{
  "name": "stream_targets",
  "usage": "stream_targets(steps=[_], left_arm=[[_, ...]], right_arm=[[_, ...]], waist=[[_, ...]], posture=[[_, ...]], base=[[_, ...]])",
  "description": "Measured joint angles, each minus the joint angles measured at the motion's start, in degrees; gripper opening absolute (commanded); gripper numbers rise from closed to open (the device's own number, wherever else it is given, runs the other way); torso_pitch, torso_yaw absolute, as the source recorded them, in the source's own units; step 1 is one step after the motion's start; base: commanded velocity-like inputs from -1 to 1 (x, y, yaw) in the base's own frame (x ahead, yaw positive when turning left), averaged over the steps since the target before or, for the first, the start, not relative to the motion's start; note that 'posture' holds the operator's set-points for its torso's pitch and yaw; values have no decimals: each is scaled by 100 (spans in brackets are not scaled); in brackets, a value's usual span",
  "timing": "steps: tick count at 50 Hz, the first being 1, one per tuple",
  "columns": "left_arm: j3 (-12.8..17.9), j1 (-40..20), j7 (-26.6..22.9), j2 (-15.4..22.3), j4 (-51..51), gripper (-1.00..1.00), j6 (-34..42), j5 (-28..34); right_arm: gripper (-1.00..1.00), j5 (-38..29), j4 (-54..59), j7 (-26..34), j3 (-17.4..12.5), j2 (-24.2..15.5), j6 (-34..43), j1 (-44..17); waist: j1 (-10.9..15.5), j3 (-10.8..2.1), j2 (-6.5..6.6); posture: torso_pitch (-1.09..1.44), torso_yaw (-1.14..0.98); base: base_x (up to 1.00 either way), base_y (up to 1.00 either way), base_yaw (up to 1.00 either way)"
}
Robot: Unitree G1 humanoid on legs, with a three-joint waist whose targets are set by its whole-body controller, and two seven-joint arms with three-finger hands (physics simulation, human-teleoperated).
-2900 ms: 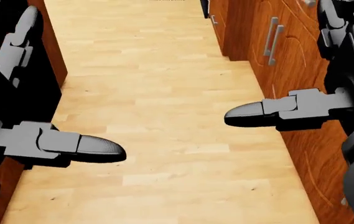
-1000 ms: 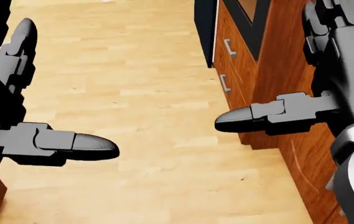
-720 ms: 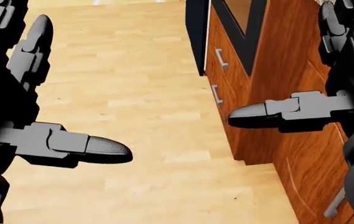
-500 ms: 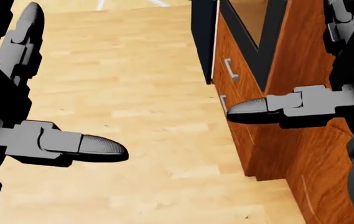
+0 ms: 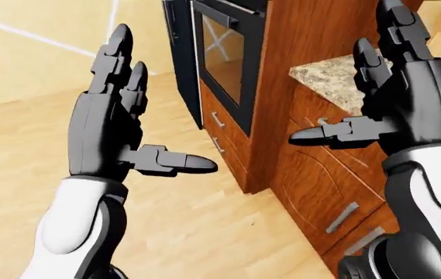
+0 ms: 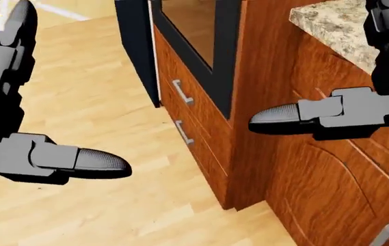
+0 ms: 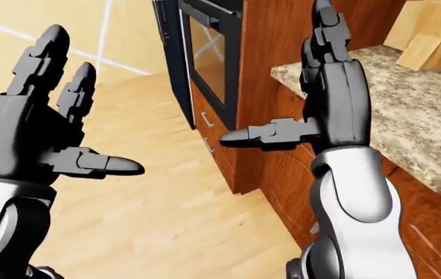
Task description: Move the drinks to the dining counter.
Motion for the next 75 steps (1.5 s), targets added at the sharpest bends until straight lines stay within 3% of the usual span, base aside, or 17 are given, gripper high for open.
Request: stream_targets(steps=[3,6,9,18,21,24,28,31,36,46,50,57,60,62,66,72,75], left_arm=[[50,-16,29,37,-8,100,22,-31],[94,96,81,38,69,100,121,-18],[64,36,105,46,79,100,172,-39],[61,46,130,68,53,100,50,-83],[-82,87,103,12,118,100,80,-141],[-95,107,77,28,105,100,89,-184],[-37,101,103,38,34,100,-6,-143],[-14,87,117,56,46,100,-41,-122],[36,155,155,59,81,100,50,-74],[50,53,173,76,34,100,66,-97],[-100,76,117,22,66,100,119,-189],[-16,32,145,53,-8,100,84,-180],[6,69,146,90,42,100,8,-163],[66,138,164,81,66,100,57,-136],[25,30,148,82,84,100,110,-175],[135,25,214,139,-6,100,63,-222],[74,84,231,113,54,100,138,-271]], right_arm=[[100,42,59,-3,26,15,72,-67],[100,126,74,32,101,57,242,36],[100,143,50,23,42,25,302,-16],[100,176,2,-19,15,-1,165,-57],[100,142,58,-54,-89,-31,233,56],[100,115,60,-92,-102,-23,232,48],[100,158,-3,-87,-54,-28,130,33],[100,183,39,-84,-30,-28,111,-26],[100,271,65,-41,21,10,202,65],[100,300,-42,-82,-35,-40,213,-83],[100,239,-3,-139,-164,-79,311,7],[100,282,-50,-140,-106,-88,257,-65],[100,297,-15,-143,-69,-54,208,-70],[100,328,1,-129,32,-37,226,17],[100,214,35,-158,89,-171,116,148],[100,-66,94,-48,265,-139,-8,83],[100,-185,134,36,308,-117,18,221]], waist=[[138,-45,381],[149,-12,383],[100,-87,253],[109,-82,-408],[-25,16,-370],[-63,-33,-214],[21,77,101],[114,35,453],[134,-21,340],[113,-102,-455],[-78,-106,-348],[32,96,176],[140,48,424],[172,82,382],[77,-82,314],[319,86,-424],[282,127,-250]], posture=[[0,0],[0,0],[0,0],[0,0],[0,0],[0,0],[0,0],[0,0],[0,0],[0,0],[0,0],[0,0],[0,0],[0,0],[0,0],[0,0],[0,0]], base=[[0,0,-100],[0,0,-100],[0,0,-100],[0,0,-100],[0,0,-100],[0,0,-100],[0,0,-100],[0,0,-100],[0,0,-100],[0,0,-100],[0,0,-100],[0,0,-100],[0,0,-100],[0,0,-100],[0,-23,-25],[0,0,0],[0,0,0]])
